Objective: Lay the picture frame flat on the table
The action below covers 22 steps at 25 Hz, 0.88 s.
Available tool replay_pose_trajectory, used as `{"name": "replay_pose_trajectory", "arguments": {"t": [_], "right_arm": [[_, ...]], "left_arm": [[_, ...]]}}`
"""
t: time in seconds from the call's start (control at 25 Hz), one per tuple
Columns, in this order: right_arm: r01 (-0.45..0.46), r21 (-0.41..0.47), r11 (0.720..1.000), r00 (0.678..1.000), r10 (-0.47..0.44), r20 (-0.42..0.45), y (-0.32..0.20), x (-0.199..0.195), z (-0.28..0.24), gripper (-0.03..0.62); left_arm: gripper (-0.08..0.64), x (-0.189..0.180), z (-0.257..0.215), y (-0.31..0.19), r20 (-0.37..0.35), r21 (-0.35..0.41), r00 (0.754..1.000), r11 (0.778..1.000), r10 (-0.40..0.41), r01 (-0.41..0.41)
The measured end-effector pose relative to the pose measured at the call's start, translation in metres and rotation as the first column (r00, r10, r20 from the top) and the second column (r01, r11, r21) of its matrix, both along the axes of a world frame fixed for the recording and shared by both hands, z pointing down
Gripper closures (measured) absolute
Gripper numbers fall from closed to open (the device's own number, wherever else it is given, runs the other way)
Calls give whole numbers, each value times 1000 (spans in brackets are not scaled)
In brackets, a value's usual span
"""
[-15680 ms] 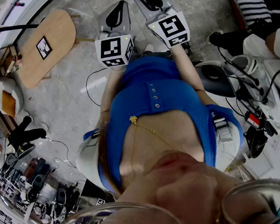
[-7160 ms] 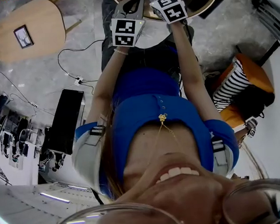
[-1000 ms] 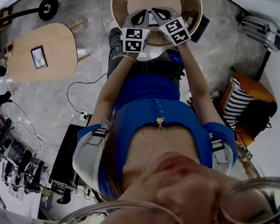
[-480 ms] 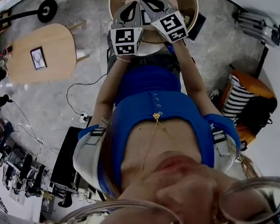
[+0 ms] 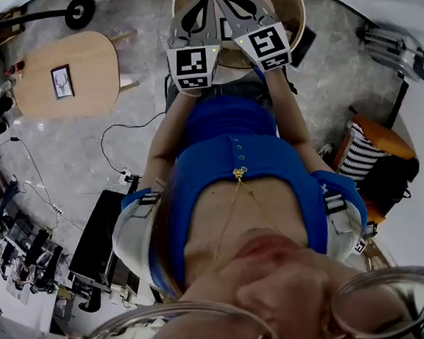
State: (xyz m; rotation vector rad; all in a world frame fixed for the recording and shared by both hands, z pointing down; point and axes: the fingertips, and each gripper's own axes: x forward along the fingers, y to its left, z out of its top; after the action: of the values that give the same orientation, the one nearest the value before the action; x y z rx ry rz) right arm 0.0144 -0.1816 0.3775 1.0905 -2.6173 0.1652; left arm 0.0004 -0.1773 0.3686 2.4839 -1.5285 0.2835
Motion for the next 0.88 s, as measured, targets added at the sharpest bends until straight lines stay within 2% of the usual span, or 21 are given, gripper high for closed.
{"name": "replay_pose_trajectory", "arguments": {"t": [0.32,0.88], "right_arm": [[11,33,999,1000,-11,13,3,-8,-20,592],[34,29,999,999,-35,12,16,-15,-29,592]], "left_arm": [[561,-9,-22,2,-4,56,1000,998,-22,22],[560,-13,-29,13,-7,67,1000,997,-25,25]]}}
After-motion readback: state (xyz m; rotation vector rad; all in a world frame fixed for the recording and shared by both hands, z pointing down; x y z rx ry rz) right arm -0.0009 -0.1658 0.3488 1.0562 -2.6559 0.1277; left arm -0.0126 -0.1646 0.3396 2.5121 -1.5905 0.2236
